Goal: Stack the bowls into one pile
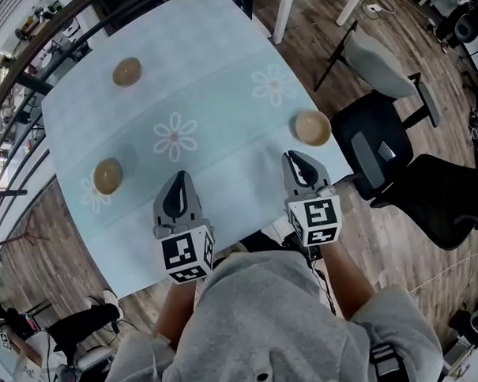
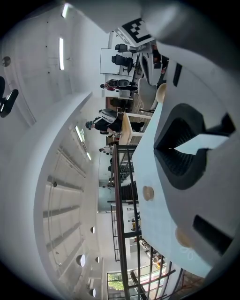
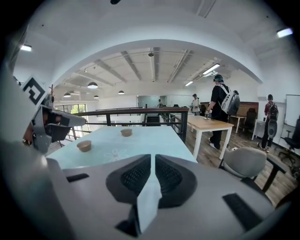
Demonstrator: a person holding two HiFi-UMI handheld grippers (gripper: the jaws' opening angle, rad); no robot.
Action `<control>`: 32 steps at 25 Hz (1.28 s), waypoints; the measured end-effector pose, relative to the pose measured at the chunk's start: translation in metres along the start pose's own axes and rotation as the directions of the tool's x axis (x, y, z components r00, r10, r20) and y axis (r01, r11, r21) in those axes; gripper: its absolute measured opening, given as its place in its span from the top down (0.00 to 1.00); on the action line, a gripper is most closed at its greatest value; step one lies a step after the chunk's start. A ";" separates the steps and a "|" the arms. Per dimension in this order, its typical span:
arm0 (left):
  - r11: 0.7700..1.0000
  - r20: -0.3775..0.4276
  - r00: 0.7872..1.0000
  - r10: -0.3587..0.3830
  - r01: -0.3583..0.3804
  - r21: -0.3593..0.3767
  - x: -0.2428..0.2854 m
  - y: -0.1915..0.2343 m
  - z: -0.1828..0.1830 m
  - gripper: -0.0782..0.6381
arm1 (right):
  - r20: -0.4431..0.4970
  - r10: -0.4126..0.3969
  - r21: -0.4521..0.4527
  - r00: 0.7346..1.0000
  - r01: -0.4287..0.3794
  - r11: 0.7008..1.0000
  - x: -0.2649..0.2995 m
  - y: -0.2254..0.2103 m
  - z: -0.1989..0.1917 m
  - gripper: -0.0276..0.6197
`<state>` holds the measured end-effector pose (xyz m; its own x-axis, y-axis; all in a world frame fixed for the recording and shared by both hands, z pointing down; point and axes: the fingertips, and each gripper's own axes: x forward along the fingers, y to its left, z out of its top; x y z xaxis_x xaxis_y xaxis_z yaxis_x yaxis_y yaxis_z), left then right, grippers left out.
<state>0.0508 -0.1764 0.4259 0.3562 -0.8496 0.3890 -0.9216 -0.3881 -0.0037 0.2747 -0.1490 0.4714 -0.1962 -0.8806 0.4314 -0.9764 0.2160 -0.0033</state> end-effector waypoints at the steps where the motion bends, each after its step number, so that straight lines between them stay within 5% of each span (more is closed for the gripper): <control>1: 1.000 -0.005 1.000 0.000 0.000 0.002 0.003 -0.001 0.000 0.87 | -0.012 -0.008 -0.007 1.000 0.008 1.000 0.003 -0.006 -0.005 0.91; 19: 0.999 -0.062 0.998 0.030 -0.028 0.024 0.022 0.012 -0.009 0.87 | -0.236 -0.152 -0.175 0.960 0.112 0.978 0.042 -0.072 -0.080 0.90; 25: 0.999 -0.064 0.998 0.025 -0.024 0.022 0.026 0.011 -0.007 0.87 | -0.261 -0.253 0.018 0.932 0.266 0.964 0.037 -0.111 -0.103 0.86; 32: 0.999 -0.081 0.997 0.018 -0.016 0.035 0.026 0.002 -0.008 0.87 | -0.282 -0.377 0.241 0.882 0.445 0.862 0.021 -0.163 -0.122 0.79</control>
<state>0.0569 -0.1959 0.4436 0.3256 -0.8251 0.4618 -0.9211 -0.3871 -0.0421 0.4409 -0.1508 0.5910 0.2201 -0.7394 0.6363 -0.9512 -0.3074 -0.0281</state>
